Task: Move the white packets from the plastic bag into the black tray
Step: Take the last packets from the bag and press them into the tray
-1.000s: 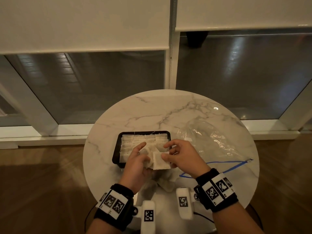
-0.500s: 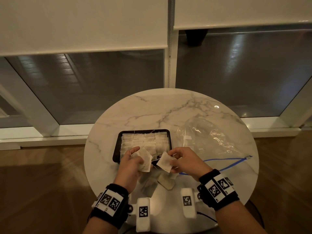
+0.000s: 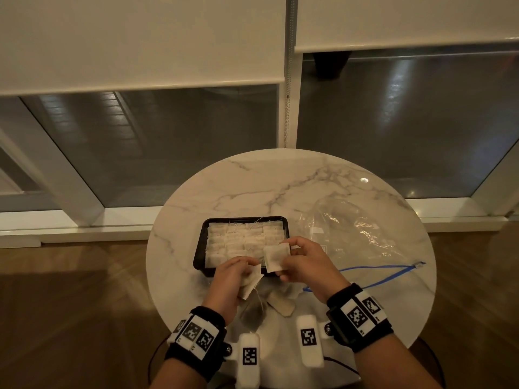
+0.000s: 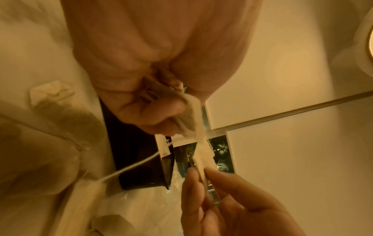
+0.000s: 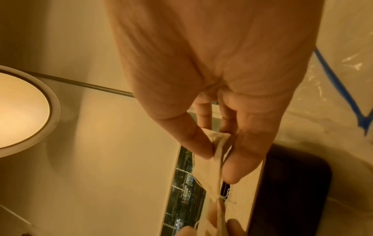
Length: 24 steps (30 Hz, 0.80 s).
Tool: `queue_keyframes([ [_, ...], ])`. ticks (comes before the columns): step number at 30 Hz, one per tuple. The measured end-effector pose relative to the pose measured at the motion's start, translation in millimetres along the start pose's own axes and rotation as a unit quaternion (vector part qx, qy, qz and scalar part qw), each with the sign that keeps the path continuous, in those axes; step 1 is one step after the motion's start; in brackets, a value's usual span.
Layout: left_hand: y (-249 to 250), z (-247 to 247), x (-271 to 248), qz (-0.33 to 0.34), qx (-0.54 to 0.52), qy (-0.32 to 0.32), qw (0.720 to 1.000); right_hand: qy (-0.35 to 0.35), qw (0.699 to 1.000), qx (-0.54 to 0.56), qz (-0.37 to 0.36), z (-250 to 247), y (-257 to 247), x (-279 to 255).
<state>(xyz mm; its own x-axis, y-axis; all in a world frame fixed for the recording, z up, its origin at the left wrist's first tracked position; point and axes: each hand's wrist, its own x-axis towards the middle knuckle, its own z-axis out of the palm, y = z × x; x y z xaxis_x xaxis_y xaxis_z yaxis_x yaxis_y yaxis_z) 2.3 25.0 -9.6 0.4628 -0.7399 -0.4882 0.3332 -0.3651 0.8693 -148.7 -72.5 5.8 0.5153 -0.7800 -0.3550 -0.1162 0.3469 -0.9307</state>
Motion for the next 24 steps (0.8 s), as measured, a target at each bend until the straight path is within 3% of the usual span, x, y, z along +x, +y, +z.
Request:
queue_keyframes([
  [4,-0.7,0.3,-1.2,0.004,0.025,0.009,1.000,0.013,1.000,-0.013,0.002,4.6,0.9,0.0],
  [11,-0.5,0.2,2.3,0.077,0.007,-0.024,0.997,0.029,0.999,-0.034,-0.018,7.4,0.4,1.3],
  [17,0.1,3.4,2.1,0.138,0.066,-0.028,0.988,0.008,0.995,-0.082,-0.051,9.3,-2.1,3.0],
  [24,3.6,3.4,5.4,0.140,0.060,-0.031,0.988,-0.050,0.964,-0.227,-0.126,2.3,-17.2,21.0],
])
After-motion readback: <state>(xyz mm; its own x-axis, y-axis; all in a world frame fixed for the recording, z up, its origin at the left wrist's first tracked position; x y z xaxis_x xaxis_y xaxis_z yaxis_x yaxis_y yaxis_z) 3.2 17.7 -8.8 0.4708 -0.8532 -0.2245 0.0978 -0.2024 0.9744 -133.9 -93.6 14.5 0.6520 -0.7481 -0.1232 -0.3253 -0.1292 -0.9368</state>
